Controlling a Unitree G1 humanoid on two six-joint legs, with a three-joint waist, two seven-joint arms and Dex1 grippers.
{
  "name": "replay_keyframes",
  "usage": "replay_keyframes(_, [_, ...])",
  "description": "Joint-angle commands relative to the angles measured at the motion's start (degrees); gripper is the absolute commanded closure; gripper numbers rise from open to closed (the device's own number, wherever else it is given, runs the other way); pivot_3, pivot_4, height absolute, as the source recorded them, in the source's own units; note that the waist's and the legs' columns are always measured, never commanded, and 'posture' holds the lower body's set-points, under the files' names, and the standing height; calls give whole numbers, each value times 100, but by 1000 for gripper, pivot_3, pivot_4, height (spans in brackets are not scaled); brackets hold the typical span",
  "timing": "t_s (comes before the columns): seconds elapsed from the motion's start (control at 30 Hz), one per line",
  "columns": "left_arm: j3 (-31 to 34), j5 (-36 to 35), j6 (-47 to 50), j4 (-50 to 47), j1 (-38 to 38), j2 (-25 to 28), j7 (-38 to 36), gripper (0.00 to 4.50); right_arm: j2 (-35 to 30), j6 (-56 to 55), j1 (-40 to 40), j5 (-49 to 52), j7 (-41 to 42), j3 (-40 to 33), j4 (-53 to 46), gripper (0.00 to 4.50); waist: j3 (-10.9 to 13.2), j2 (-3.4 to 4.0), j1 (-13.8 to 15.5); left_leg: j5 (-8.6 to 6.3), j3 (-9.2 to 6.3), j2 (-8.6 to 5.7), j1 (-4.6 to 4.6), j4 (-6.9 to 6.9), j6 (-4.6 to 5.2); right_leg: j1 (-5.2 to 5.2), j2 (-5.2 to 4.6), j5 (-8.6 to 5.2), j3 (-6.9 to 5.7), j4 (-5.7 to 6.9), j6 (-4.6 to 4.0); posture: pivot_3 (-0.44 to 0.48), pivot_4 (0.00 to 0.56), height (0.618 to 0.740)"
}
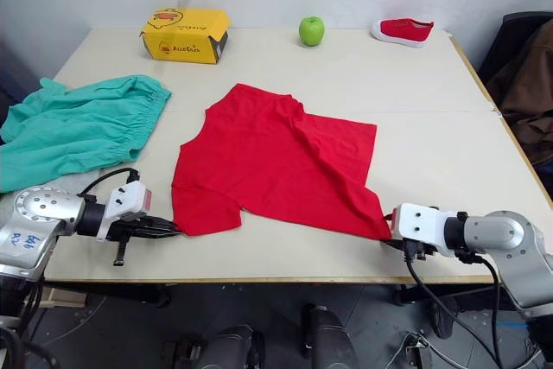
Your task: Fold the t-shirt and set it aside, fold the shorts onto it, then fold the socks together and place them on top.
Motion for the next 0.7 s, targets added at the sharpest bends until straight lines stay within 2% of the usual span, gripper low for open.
replay_keyframes(0.03, [174, -65, -51, 2, 30, 124, -22, 4500, 69, 5, -15, -118, -81, 83, 46, 3547, 0, -1, 2, 0, 0, 0, 0, 1, 0, 1, 0, 0, 0, 1, 0, 0, 150, 740])
replay_keyframes(0.1, [187, -69, -43, 20, 34, 124, -17, 4500, 58, 1, -21, -101, -43, 72, 27, 4280, 0, -1, 5, -1, 0, 0, 1, 2, 1, 1, 0, 0, 1, 2, 0, 0, 150, 740])
replay_keyframes(0.13, [192, -70, -36, 23, 37, 124, -16, 4500, 53, 3, -22, -94, -34, 69, 20, 4486, 0, -1, 6, 0, 0, 0, 1, 2, 1, 1, 0, 0, 1, 2, 0, 0, 150, 740])
replay_keyframes(0.33, [241, -134, 40, -29, 130, 202, -118, 4500, -41, -60, -5, 67, 126, -50, -33, 4486, 0, -1, 7, 0, 0, 0, 0, 2, 1, 0, -1, 0, 1, 2, 0, 0, 150, 740])
replay_keyframes(0.5, [307, -423, 305, -262, 413, 509, -548, 4500, -178, 28, 181, 604, 595, -289, -313, 4486, 0, -1, 7, -1, 0, 0, -2, 2, 0, -3, 0, -1, 0, 2, -2, 0, 150, 740])
replay_keyframes(0.6, [501, -791, 645, -672, 1102, 1100, -1272, 4500, -524, 371, 828, 1376, 1321, -735, -828, 4486, 0, 0, 7, -3, -1, 1, -5, 1, 4, -6, -1, -1, 0, 3, -2, 0, 150, 740])
replay_keyframes(0.7, [646, -982, 752, -870, 1489, 1365, -1473, 4500, -704, 657, 1250, 1735, 1567, -1042, -1151, 4486, 1, 2, 10, -5, -1, 2, 0, -1, 2, -2, -1, -7, -1, 2, -6, 0, 150, 740])
